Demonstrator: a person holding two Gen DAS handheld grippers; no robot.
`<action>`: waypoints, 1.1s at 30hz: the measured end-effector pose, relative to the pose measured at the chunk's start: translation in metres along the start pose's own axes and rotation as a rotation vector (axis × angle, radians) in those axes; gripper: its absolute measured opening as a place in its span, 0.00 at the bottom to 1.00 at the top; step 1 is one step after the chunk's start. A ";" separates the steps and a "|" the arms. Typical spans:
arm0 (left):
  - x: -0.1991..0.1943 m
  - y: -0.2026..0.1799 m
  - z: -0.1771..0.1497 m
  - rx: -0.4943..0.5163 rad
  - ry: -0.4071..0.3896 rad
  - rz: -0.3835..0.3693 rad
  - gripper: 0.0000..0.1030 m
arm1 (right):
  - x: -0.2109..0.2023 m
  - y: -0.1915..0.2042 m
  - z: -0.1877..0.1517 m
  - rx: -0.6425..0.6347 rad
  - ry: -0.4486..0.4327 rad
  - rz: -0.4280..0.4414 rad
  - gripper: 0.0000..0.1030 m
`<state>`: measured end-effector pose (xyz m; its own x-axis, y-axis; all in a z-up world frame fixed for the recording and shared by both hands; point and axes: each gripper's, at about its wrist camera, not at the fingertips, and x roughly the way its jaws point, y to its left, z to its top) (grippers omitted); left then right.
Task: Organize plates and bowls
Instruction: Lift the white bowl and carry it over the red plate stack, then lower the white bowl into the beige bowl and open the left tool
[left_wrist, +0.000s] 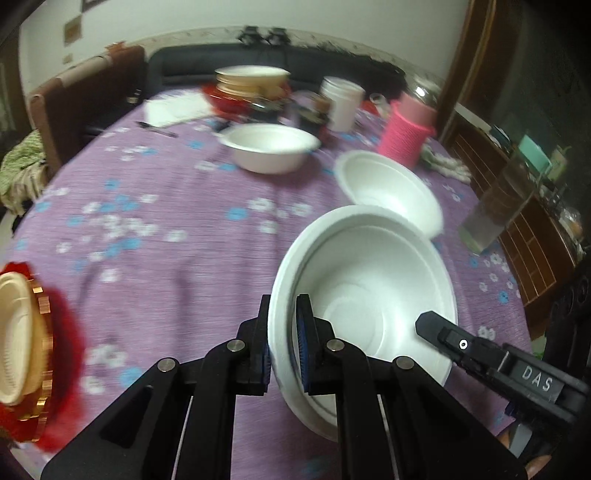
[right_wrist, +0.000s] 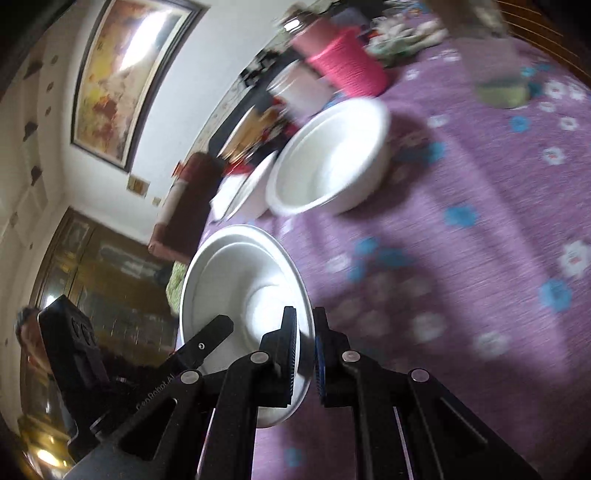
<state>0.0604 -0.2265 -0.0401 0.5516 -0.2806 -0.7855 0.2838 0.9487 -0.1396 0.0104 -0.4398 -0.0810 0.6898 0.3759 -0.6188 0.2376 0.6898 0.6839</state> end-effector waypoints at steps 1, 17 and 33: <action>-0.007 0.011 -0.001 -0.012 -0.012 0.009 0.09 | 0.005 0.011 -0.004 -0.019 0.010 0.007 0.09; -0.113 0.208 -0.045 -0.304 -0.144 0.172 0.10 | 0.097 0.213 -0.100 -0.335 0.203 0.120 0.12; -0.066 0.288 -0.062 -0.406 -0.041 0.260 0.12 | 0.172 0.277 -0.168 -0.499 0.235 0.009 0.12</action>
<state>0.0573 0.0742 -0.0654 0.5965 -0.0247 -0.8022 -0.1918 0.9662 -0.1724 0.0795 -0.0799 -0.0626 0.5054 0.4719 -0.7224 -0.1607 0.8740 0.4585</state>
